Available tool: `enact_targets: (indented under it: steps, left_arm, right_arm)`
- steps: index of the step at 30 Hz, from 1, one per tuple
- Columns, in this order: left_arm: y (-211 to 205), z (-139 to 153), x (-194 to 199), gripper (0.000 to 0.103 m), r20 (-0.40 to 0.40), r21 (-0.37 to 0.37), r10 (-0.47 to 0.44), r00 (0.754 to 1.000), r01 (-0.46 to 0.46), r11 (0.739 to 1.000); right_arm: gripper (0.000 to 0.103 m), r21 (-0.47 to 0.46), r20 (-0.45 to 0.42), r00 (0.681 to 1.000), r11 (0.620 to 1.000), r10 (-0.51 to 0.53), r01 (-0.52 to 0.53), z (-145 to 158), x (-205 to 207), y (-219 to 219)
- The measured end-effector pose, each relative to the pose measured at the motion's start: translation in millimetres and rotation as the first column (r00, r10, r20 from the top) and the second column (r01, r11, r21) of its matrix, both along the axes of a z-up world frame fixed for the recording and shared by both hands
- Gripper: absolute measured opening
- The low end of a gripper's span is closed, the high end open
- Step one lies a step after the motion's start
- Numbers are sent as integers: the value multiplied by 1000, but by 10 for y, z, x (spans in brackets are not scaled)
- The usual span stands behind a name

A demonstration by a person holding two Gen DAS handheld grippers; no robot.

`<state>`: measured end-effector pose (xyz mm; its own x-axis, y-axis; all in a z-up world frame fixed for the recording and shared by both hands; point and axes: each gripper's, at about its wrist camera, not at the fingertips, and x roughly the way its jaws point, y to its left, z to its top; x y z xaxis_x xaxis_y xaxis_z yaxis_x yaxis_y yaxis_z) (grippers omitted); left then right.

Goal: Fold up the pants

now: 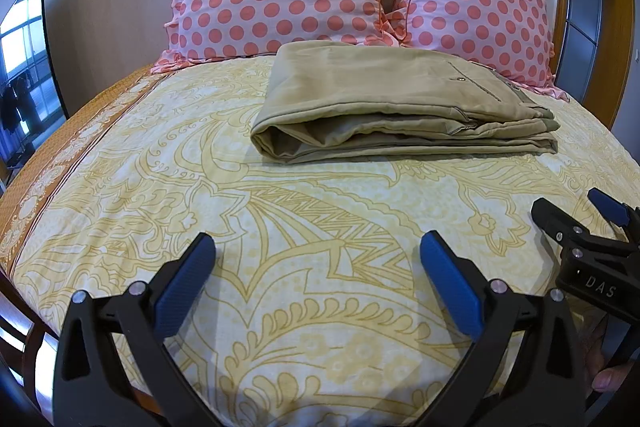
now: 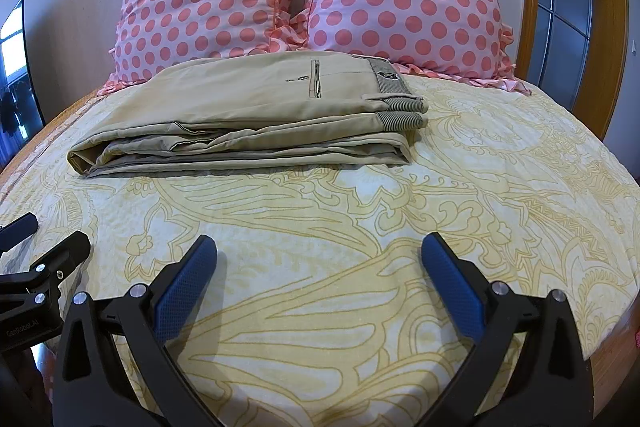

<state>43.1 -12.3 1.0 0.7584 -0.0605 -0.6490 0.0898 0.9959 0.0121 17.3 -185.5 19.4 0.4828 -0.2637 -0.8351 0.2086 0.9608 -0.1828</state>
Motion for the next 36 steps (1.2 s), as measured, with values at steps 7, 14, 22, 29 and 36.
enact_targets:
  steps: [7,14,22,29,36]
  left_arm:
    - [1,-2,0,101,0,0,-1,1000,1,1000]
    - [-2,-3,0,101,0,0,0,1000,0,1000]
    - [-5,-4,-2,101,0,0,1,1000,-1,1000]
    - [-5,-1,1,101,-5,1,0,1000,0,1000]
    - [4,15,28,101,-21,1,2,1000,-2,1000]
  right_arm:
    - [102,0,0,1000,1000,0,0,2,-2,-1]
    - [102,0,0,1000,1000,0,0,-2,-2,3]
    - [102,-1,0,1000,1000,-1,1,-4,-2,3]
    - [102,-1,0,1000,1000,-1,1,-4,-1,4]
    - [102,-1,0,1000,1000,-1,1,-4,1,4]
